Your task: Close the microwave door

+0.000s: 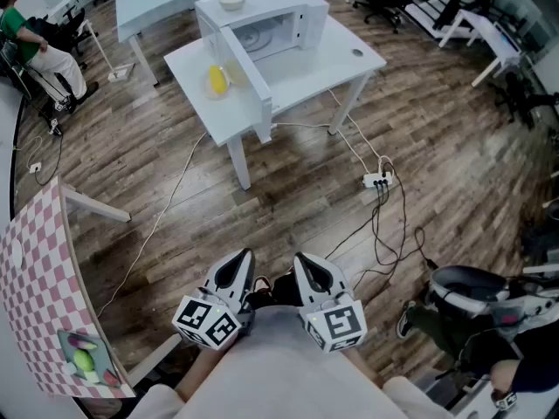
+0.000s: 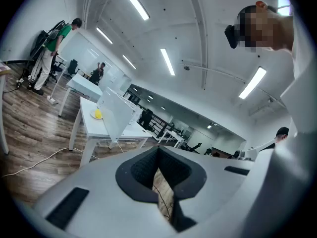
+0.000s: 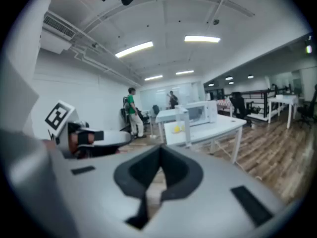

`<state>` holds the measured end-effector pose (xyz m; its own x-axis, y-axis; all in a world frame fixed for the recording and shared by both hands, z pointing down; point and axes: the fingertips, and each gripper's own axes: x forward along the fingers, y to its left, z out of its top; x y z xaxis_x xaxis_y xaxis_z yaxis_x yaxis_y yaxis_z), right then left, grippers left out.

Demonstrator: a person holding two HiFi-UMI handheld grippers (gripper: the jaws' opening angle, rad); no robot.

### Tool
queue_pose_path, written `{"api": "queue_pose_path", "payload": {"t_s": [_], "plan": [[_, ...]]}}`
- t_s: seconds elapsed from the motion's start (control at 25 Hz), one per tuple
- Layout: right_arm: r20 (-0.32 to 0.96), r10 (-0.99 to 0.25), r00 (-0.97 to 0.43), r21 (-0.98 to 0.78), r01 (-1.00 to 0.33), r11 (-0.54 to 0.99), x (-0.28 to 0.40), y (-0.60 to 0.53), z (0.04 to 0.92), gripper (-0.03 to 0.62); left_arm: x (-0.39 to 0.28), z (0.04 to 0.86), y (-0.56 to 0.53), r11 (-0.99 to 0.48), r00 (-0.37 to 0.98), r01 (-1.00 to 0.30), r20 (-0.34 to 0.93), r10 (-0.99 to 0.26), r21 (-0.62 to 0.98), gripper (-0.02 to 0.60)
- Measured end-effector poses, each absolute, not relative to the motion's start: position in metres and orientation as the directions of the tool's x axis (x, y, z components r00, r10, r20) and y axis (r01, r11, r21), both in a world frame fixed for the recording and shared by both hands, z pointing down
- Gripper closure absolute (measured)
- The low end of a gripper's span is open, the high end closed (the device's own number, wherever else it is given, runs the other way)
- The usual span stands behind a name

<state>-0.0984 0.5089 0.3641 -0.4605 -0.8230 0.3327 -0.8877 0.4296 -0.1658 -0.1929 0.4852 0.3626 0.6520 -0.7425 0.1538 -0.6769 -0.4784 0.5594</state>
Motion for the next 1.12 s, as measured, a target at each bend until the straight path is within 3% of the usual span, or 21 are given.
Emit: {"api": "queue_pose_path", "payload": {"t_s": [1.12], "plan": [[0.221,-0.807,-0.548,-0.238,-0.833,0.5,-0.035,0.435,0.334,0.571,-0.12,0.344,0.423,-0.49,0.619,-0.735,0.17,-0.767,0.469,0.565]]}}
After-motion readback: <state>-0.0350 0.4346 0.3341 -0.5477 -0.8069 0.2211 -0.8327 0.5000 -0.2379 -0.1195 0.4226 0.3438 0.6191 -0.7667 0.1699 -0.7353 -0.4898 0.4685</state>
